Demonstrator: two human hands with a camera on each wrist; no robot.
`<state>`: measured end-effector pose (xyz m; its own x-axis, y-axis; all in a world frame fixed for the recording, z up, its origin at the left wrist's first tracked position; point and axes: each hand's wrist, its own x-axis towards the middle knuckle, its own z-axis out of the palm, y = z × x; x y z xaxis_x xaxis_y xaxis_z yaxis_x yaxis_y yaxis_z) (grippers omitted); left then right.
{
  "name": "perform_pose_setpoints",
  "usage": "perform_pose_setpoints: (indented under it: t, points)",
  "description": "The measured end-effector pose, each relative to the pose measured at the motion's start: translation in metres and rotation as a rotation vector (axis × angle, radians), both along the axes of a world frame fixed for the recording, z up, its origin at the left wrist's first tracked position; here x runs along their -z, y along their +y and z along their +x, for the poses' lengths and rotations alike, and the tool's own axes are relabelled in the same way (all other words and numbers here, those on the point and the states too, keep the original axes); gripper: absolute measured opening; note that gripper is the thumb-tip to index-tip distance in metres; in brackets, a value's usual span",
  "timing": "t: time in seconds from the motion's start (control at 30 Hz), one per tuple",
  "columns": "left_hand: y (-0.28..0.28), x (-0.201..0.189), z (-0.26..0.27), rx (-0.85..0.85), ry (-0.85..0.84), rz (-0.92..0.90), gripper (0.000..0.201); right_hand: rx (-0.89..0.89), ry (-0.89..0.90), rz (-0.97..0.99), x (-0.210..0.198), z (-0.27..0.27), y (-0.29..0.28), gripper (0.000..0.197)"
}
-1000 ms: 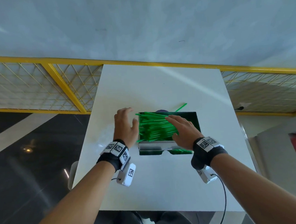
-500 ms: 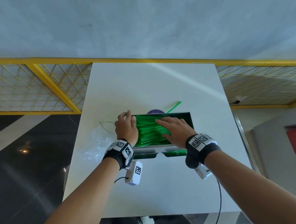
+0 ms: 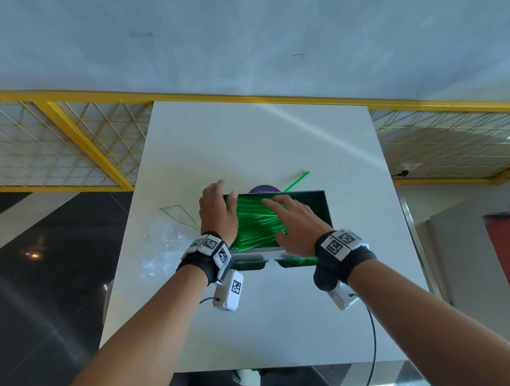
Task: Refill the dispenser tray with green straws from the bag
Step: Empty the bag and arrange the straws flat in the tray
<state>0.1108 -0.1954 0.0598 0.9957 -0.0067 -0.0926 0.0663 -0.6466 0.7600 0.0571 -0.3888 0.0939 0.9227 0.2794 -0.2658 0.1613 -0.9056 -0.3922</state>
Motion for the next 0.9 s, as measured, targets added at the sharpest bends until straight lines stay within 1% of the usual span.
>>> perform_pose_setpoints:
  t: [0.1,0.17,0.23,0.3,0.33,0.37,0.4,0.53,0.6,0.7,0.77,0.83,0.87,0.9]
  points:
    - [0.007,-0.002,0.001,-0.108,0.026,-0.192,0.047,-0.030,0.013,-0.030,-0.002,0.001,-0.011,0.079]
    - [0.007,-0.007,-0.003,-0.091,0.071,-0.236,0.047,-0.048,0.048,-0.065,0.000,0.004,-0.014,0.084]
    - [0.004,-0.008,-0.009,0.025,0.094,-0.200,0.054,-0.063,0.103,-0.097,0.002,0.008,-0.012,0.090]
    - [0.002,-0.003,-0.015,0.146,0.087,-0.071,0.072,-0.070,0.158,-0.132,0.004,0.014,-0.007,0.095]
    - [0.002,0.001,-0.017,0.171,0.086,-0.018,0.078,-0.071,0.184,-0.151,0.005,0.017,-0.005,0.093]
    - [0.002,0.003,-0.018,0.164,0.083,-0.002,0.080,-0.080,0.201,-0.168,0.004,0.019,-0.002,0.089]
    - [0.002,0.004,-0.018,0.138,0.082,-0.024,0.079,-0.096,0.205,-0.183,0.003,0.022,0.002,0.081]
    - [0.003,-0.005,-0.018,0.016,0.082,-0.227,0.057,-0.192,0.151,-0.228,-0.002,0.027,0.014,0.038]
    - [0.006,-0.004,-0.017,-0.015,0.062,-0.238,0.048,-0.216,0.092,-0.274,-0.003,0.025,0.017,0.029]
    - [0.007,-0.001,-0.016,-0.073,0.033,-0.226,0.046,-0.208,0.022,-0.316,-0.003,0.021,0.018,0.033]
    - [0.005,-0.005,-0.015,-0.141,0.058,-0.289,0.052,-0.178,0.027,-0.327,-0.004,0.022,0.019,0.038]
    - [0.005,-0.009,-0.011,-0.211,0.115,-0.401,0.061,-0.118,0.056,-0.321,-0.003,0.025,0.021,0.048]
    - [0.004,-0.010,-0.011,-0.212,0.132,-0.413,0.061,-0.078,0.074,-0.310,-0.002,0.026,0.022,0.055]
    - [0.004,-0.011,-0.012,-0.183,0.136,-0.376,0.059,-0.037,0.097,-0.290,0.000,0.026,0.024,0.062]
